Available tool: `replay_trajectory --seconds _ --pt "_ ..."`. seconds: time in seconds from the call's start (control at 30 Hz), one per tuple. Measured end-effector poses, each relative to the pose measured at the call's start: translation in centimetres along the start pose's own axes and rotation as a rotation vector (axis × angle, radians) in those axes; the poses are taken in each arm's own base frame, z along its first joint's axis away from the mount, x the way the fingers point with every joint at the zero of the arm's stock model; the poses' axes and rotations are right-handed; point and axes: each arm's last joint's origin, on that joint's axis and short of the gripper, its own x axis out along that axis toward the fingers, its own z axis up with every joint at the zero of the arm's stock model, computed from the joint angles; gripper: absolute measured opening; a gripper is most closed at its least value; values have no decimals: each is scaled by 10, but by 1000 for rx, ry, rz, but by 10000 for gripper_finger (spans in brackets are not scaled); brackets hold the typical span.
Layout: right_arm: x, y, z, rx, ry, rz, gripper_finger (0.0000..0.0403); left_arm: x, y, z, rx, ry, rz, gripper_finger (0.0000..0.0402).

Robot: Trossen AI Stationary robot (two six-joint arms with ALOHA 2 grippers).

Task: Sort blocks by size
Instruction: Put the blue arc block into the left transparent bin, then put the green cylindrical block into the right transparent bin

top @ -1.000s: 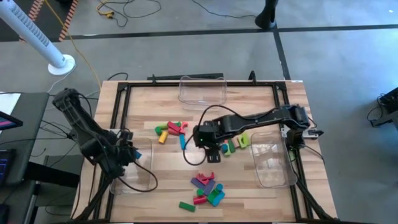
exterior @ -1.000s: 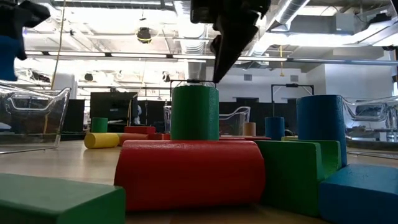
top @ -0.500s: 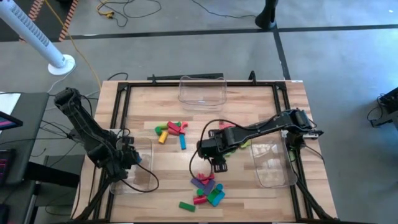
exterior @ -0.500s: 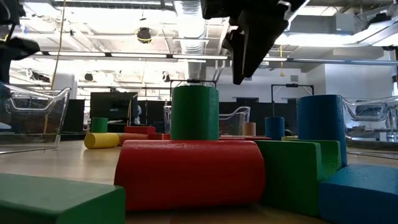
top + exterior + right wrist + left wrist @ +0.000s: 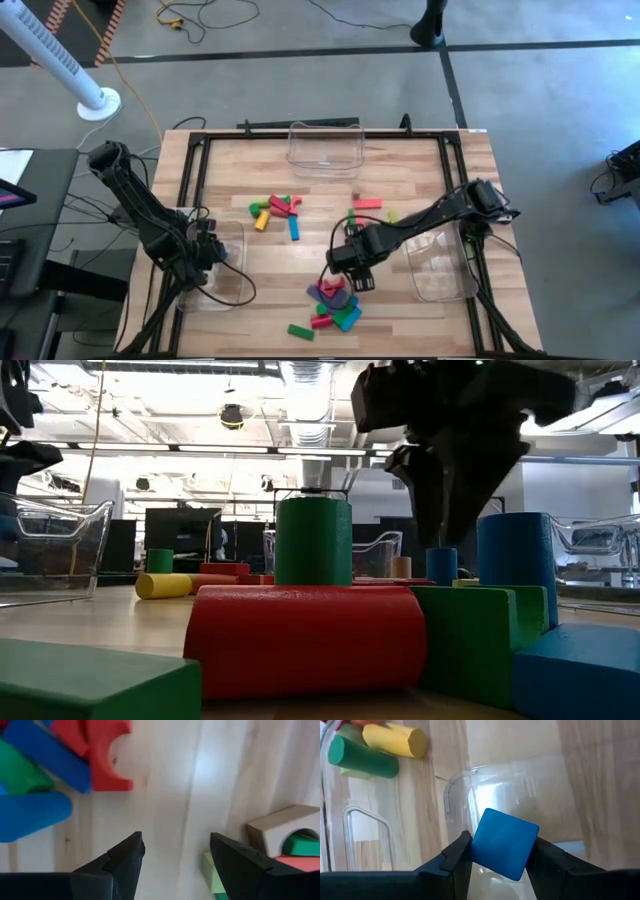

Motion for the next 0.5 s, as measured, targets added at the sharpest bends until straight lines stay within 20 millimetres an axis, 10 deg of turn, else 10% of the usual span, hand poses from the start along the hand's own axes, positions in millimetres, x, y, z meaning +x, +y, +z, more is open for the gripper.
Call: replay_trajectory --seconds 0.5 --pt "-2 23 -3 -25 -22 10 258 1 2 2 -43 9 5 216"
